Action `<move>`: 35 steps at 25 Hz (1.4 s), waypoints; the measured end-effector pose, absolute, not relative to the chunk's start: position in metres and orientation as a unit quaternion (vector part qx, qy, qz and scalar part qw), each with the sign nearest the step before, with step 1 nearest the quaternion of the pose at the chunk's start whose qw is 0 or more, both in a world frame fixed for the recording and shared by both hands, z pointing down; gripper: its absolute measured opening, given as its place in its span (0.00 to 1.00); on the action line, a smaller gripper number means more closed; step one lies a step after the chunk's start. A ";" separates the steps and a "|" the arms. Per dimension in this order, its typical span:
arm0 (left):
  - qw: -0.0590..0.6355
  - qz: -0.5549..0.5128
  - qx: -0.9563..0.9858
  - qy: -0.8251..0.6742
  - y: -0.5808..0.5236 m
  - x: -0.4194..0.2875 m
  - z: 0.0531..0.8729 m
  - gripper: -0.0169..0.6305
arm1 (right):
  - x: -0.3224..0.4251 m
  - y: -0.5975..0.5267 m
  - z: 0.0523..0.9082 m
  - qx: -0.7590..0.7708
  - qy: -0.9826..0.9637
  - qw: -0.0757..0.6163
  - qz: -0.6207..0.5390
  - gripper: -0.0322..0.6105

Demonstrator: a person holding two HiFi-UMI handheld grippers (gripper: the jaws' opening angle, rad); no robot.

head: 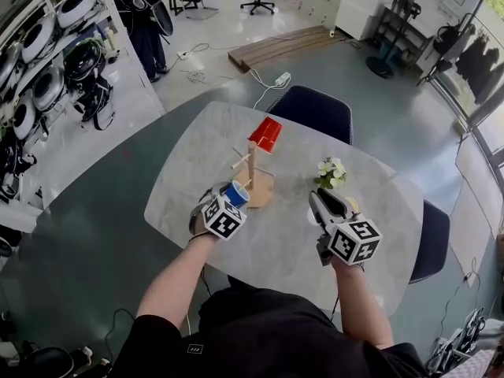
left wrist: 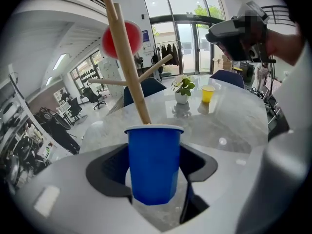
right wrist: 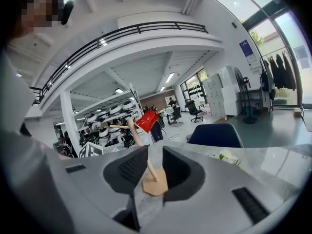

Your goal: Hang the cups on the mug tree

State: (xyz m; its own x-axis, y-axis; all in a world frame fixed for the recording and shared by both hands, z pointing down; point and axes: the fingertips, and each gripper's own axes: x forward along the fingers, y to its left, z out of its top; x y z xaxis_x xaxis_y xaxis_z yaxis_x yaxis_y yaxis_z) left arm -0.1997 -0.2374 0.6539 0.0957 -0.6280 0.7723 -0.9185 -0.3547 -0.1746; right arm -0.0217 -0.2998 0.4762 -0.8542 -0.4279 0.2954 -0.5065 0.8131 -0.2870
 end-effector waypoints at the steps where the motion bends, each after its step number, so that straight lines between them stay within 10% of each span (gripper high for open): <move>1: 0.176 0.409 0.718 -0.535 -0.239 -0.199 0.654 0.50 | -0.021 -0.301 0.477 0.247 -0.946 0.109 0.182 0.21; 35: 0.124 0.497 0.703 -0.494 -0.271 -0.168 0.671 0.50 | 0.044 -0.323 0.500 0.277 -0.931 0.109 0.211 0.21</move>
